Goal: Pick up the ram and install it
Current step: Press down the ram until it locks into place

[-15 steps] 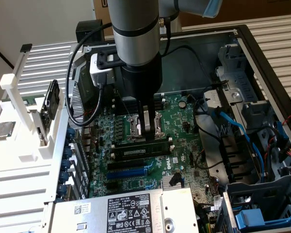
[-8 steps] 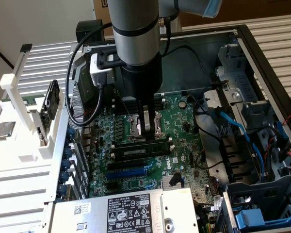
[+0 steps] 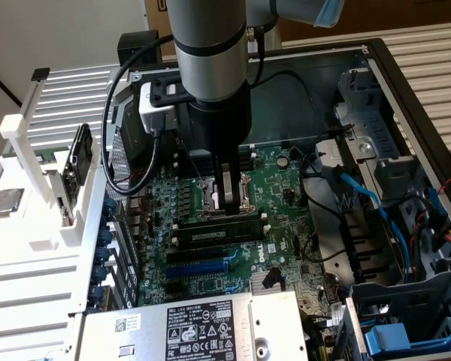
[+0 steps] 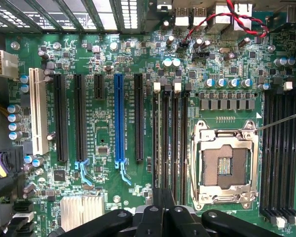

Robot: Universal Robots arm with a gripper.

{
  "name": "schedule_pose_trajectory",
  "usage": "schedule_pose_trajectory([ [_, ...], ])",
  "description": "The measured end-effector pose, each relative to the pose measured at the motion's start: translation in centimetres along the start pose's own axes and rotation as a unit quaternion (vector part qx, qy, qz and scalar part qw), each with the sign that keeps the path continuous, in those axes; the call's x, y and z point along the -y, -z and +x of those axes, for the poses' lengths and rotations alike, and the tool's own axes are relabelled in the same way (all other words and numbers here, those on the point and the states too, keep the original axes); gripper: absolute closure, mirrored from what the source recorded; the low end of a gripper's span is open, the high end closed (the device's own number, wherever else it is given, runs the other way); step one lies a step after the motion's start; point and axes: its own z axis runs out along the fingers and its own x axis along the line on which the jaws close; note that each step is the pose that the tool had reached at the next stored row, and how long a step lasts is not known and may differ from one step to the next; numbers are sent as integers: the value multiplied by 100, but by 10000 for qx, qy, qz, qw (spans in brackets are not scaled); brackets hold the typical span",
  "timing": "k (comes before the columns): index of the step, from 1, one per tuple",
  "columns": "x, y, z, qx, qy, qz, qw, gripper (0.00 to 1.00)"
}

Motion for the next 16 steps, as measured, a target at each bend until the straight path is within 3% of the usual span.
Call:
schedule_pose_trajectory([
  [4,-1,1,0,0,0,0,10000,90],
  [10,-89,1,-5,-11,2,26,10000,90],
  [13,-120,-22,-29,-64,6,26,10000,90],
  [14,-138,-64,-88,-97,9,28,9999,90],
  [16,-145,-80,-88,-103,11,27,9999,90],
])
